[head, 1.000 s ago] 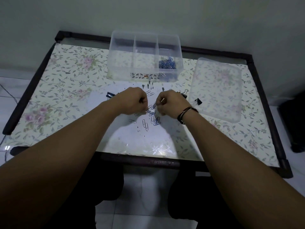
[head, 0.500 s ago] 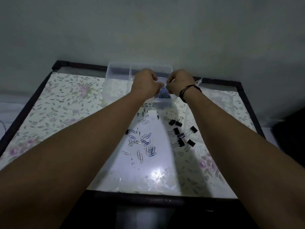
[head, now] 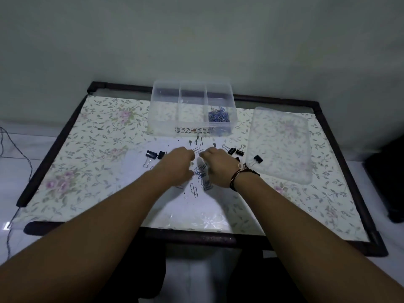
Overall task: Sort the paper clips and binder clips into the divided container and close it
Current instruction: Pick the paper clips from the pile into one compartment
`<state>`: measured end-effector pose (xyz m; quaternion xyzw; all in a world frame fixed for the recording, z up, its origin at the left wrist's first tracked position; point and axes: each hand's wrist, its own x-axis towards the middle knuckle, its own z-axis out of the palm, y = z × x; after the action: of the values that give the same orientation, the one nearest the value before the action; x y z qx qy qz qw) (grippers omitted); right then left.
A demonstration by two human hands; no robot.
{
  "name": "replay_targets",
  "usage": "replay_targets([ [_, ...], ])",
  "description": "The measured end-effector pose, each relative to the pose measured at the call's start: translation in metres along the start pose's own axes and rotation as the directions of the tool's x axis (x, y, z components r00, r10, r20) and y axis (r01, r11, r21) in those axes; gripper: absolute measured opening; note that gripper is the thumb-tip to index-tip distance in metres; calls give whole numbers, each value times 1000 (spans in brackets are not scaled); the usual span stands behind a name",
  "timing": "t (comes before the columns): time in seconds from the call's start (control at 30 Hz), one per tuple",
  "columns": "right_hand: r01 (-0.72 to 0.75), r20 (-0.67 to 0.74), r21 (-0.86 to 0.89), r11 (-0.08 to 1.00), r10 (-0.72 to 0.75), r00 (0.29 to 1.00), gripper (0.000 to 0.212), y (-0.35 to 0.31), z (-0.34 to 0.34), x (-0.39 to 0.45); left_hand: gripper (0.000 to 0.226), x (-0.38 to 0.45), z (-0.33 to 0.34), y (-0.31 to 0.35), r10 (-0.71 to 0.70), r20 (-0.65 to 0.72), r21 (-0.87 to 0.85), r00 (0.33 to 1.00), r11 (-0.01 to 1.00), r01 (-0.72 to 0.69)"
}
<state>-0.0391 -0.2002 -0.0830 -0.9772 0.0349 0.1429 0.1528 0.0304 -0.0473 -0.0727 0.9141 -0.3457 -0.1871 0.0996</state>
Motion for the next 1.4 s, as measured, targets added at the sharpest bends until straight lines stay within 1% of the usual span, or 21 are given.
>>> replay_targets([
  [0.1,68,88,-64,996,-62,994,59,0,11,-6,47,-8,16,0,71,68,92,995,993,-77],
  [0.17,97,83,-93,991,-90,993,59,0,17,-13,51,-10,24,-2,80,82,145,993,985,-91],
  [0.23,98,61,-116,988,-91,994,66,1,22,-18,44,-9,27,-3,77,57,143,995,986,-84],
  [0.27,88,50,-112,990,-83,995,66,1,24,-19,38,-8,27,-3,73,41,122,996,990,-78],
  [0.33,92,10,-77,993,-91,996,55,-1,28,-19,28,-6,28,-3,51,8,70,999,996,-51],
  [0.43,108,-49,-32,994,-109,993,32,-4,28,-17,19,-2,30,-5,0,-35,-16,999,1000,0],
  [0.5,97,-48,-11,995,-98,994,21,-5,27,-15,13,0,32,-6,-19,-45,-43,999,999,17],
  [0.53,90,-39,4,996,-90,995,18,-6,27,-15,15,1,32,-6,-27,-42,-49,999,998,25],
  [0.6,81,-20,14,997,-80,997,14,-9,25,-13,18,2,33,-7,-43,-19,-72,999,997,42],
  [0.67,78,12,-9,997,-78,997,14,-10,21,-12,15,3,32,-7,-34,14,-62,999,997,35],
  [0.77,36,83,-28,999,-33,996,12,-13,17,-9,12,4,33,-8,29,75,38,997,999,-32],
  [0.87,-10,128,-10,1000,12,992,10,-15,17,-8,19,2,34,-7,77,120,76,990,993,-86],
  [0.9,-21,131,9,1000,20,991,8,-15,16,-9,21,2,33,-7,87,125,76,988,992,-97],
  [0.97,-50,130,65,997,41,991,13,-12,11,-14,19,0,29,-5,81,115,43,990,995,-86],
  [1.03,-115,112,189,975,95,989,11,-4,0,-19,13,0,18,-1,45,62,-66,997,997,-41],
  [1.1,-185,63,380,907,174,983,7,7,-17,-19,12,4,2,6,-9,-22,-228,1000,974,3],
  [1.17,-197,-22,532,823,247,969,8,17,-39,-15,17,13,-18,14,-51,-107,-342,993,940,11],
  [1.2,-193,-65,580,791,282,957,9,22,-50,-11,21,19,-28,18,-67,-142,-376,988,926,9],
  [1.27,-211,-133,618,757,366,921,12,31,-73,2,29,36,-46,26,-96,-188,-428,977,904,6],
  [1.33,-236,-182,637,734,440,879,19,42,-93,24,33,60,-62,32,-124,-214,-474,969,881,8],
  [1.4,-239,-228,646,725,482,846,20,50,-111,50,37,89,-74,37,-154,-233,-491,960,871,21],
])
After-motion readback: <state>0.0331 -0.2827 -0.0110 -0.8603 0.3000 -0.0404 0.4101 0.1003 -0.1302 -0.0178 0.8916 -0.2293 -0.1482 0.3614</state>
